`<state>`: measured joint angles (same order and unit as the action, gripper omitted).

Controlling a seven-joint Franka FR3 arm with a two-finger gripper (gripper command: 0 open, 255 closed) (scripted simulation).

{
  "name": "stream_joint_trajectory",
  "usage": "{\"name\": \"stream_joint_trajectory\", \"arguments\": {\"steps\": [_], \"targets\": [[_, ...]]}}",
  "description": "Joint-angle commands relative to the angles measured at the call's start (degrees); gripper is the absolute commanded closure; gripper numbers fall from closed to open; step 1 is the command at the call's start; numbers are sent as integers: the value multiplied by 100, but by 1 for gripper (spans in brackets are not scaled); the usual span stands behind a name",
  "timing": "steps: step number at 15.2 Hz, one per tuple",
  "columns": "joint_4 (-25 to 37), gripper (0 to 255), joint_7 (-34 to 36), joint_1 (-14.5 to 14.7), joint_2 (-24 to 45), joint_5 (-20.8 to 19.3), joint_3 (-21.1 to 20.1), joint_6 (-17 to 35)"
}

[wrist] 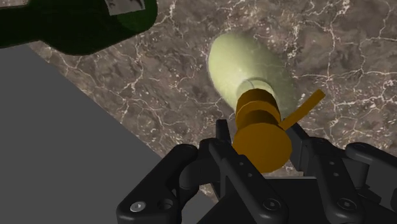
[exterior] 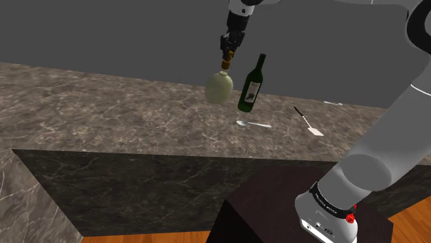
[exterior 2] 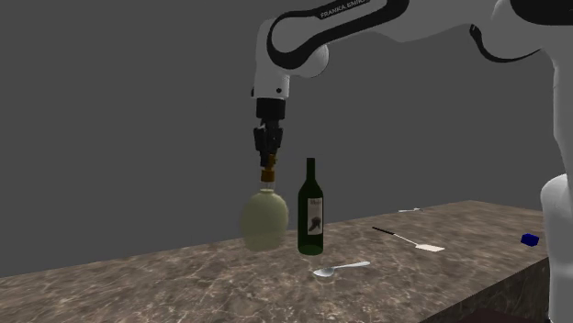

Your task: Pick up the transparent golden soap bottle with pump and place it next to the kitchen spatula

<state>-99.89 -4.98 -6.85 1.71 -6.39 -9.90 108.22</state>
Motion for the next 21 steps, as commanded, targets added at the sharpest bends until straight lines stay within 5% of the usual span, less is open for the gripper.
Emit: {"name": "stream_joint_trajectory", "arguments": {"steps": [1, 11, 21], "targets": [[-202, 255, -300, -147, -181, 69, 134, 59], [-802, 255, -1693, -782, -673, 265, 852, 278], [-725, 255, -3109, -1391, -597, 419, 1613, 344]]}}
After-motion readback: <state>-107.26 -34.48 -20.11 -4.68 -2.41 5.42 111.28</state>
